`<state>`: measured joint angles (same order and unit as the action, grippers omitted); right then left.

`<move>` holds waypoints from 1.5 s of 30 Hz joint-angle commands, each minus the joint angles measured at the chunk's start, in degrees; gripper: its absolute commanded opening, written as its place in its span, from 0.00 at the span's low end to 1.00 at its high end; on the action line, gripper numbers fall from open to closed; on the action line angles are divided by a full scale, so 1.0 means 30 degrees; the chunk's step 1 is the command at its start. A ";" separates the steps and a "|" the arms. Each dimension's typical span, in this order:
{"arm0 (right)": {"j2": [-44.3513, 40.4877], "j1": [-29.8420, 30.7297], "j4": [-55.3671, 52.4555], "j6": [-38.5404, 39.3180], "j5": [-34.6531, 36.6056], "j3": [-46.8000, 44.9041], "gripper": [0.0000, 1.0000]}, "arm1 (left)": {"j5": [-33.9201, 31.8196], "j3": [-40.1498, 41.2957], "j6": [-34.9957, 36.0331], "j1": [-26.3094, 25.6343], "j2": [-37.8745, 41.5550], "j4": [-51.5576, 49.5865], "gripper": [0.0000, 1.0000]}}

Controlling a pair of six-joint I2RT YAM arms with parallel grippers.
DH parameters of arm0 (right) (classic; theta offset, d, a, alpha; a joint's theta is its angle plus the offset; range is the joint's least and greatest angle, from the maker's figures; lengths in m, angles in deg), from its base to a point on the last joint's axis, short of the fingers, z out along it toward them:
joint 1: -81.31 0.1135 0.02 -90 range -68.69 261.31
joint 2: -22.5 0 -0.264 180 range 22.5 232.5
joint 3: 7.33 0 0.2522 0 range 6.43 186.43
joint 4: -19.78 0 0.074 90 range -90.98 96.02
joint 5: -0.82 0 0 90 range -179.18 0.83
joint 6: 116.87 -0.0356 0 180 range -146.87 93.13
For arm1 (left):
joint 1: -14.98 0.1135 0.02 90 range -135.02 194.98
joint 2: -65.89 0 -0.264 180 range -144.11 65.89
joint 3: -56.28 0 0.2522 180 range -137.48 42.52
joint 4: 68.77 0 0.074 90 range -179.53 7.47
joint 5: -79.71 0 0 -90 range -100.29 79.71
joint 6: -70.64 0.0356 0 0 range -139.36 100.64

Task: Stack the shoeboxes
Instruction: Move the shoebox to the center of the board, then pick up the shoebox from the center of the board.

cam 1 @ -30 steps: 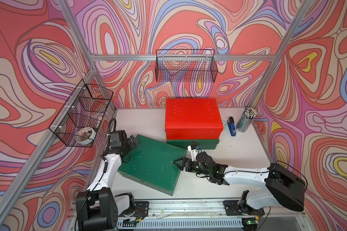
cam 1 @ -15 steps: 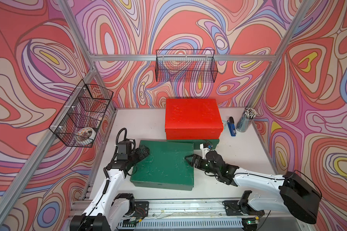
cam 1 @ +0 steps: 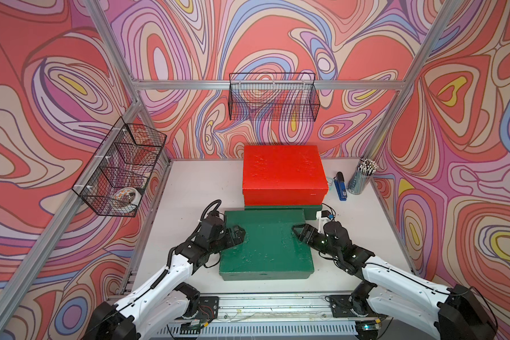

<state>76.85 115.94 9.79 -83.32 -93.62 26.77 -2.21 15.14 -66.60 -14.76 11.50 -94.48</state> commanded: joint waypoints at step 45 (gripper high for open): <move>-0.3204 -0.3993 -0.5309 0.2411 -0.4218 -0.0203 0.88 | 0.4088 0.0020 0.0427 -0.2334 -0.1170 0.0363 1.00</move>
<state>66.53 103.81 -7.15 -75.95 -103.74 26.86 5.11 14.44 -64.20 -21.38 9.27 -94.37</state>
